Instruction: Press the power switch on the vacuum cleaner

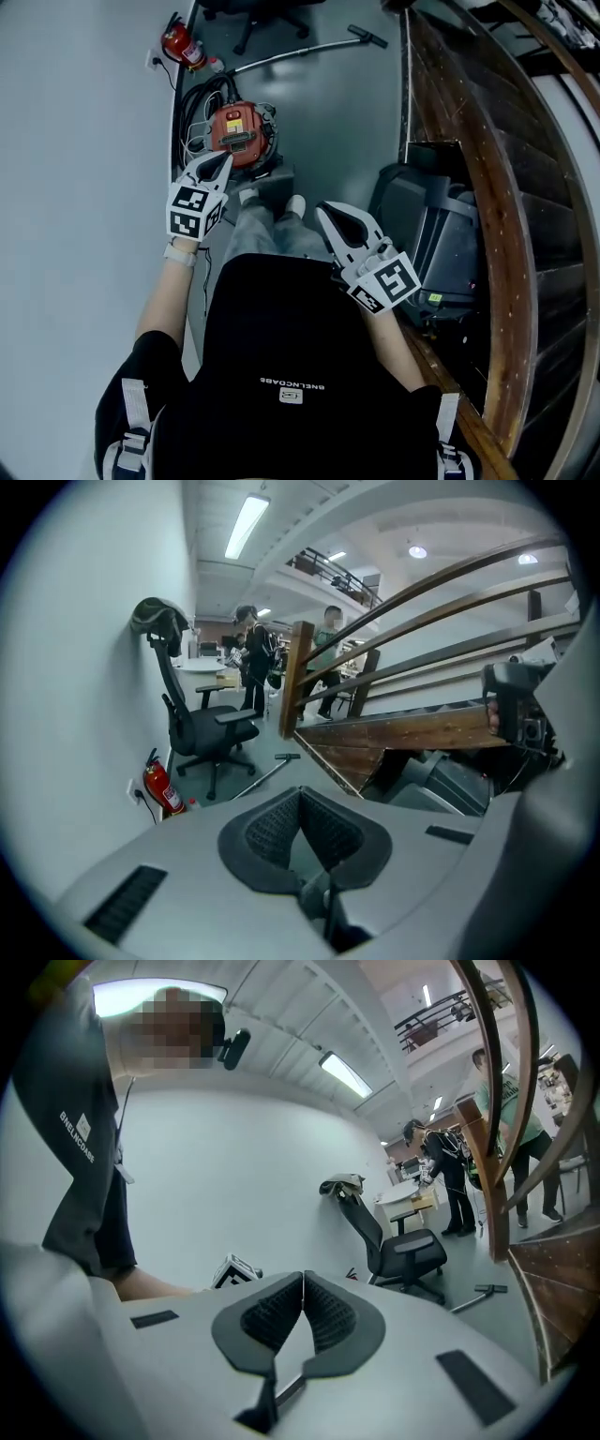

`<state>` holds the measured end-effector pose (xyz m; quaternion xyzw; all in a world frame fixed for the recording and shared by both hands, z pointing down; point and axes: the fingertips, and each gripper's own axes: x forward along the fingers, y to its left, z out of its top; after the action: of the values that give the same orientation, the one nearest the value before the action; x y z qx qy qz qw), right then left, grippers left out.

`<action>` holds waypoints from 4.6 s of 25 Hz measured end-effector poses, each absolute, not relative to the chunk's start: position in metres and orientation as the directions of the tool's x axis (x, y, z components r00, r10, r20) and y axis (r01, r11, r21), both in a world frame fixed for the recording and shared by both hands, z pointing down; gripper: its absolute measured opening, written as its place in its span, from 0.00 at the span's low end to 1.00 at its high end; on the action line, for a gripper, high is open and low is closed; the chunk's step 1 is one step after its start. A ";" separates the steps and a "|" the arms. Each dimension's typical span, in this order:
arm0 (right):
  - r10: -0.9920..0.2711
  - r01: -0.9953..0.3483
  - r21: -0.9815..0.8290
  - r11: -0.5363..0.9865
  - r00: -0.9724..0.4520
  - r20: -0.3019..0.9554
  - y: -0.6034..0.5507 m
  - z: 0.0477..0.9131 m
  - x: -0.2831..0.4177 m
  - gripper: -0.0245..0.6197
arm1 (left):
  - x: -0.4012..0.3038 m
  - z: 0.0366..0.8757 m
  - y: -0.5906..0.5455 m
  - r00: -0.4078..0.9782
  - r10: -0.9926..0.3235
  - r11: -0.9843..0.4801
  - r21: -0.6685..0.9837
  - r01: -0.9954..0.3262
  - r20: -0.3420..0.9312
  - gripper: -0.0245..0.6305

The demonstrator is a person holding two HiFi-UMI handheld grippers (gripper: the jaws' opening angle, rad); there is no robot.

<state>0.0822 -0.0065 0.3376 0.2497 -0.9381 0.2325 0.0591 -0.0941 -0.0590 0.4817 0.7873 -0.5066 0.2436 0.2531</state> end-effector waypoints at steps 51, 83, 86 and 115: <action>-0.419 -0.686 -0.485 0.542 -0.721 0.552 -0.111 0.557 -0.059 0.08 | -0.222 0.967 -0.226 0.190 -0.275 -0.483 0.035 -0.875 0.942 0.06; -0.423 -0.705 -0.466 0.534 -0.701 0.575 -0.095 0.538 -0.019 0.08 | -0.196 0.921 -0.236 0.206 -0.348 -0.426 0.041 -0.904 0.915 0.06; -0.437 -0.709 -0.450 0.543 -0.696 0.571 -0.095 0.524 -0.009 0.08 | -0.187 0.885 -0.242 0.233 -0.408 -0.428 0.040 -0.903 0.883 0.06; -0.611 -0.678 -0.324 0.659 -0.735 0.295 -0.100 0.323 0.040 0.08 | -0.086 0.407 -0.169 0.487 -0.743 -0.539 0.022 -0.842 0.458 0.06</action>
<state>0.0397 -0.1003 0.3226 0.3553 -0.9073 0.2098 0.0803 -0.0863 -0.1688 0.4068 0.8536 -0.4643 0.2019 0.1224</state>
